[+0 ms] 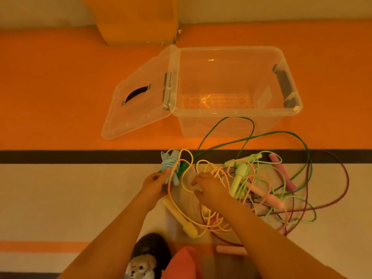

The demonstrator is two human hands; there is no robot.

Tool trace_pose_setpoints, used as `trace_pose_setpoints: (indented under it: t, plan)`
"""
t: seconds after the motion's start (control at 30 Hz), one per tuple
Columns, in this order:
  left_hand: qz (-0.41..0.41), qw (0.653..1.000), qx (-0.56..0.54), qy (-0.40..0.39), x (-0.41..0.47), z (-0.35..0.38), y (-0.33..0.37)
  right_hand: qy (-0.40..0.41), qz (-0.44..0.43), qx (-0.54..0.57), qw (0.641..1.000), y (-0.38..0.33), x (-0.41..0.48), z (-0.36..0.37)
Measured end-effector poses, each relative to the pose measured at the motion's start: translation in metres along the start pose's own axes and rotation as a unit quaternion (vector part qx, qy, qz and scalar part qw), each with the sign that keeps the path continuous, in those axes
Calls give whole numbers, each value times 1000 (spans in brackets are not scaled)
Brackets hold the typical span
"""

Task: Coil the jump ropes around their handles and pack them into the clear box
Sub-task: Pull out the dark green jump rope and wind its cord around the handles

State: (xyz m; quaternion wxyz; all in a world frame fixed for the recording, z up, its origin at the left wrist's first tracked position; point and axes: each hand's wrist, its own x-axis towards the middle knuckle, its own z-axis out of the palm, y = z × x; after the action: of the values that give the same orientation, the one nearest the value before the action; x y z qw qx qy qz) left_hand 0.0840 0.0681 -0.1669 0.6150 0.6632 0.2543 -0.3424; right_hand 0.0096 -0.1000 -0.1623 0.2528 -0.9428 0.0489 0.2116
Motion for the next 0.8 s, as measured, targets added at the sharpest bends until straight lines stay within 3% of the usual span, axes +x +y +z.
trace_pose_setpoints:
  t: [0.13,0.3,0.5,0.6,0.73,0.8]
  plan:
    - [10,999,-33,-34,9,-7,6,46,-14,-25,999,-1,17,-5]
    - [21,993,-115,-7,25,-16,14,91,-56,18,994,-1,60,-8]
    - [33,991,-133,-4,33,-25,12,28,15,2,999,0,83,4]
    - [30,982,-184,-16,36,-25,13,41,45,-18,998,1,88,6]
    - [31,979,-203,-16,44,-25,18,107,24,-116,987,-7,99,0]
    - [34,979,-200,-27,45,-26,22,86,-11,-108,990,-9,107,-1]
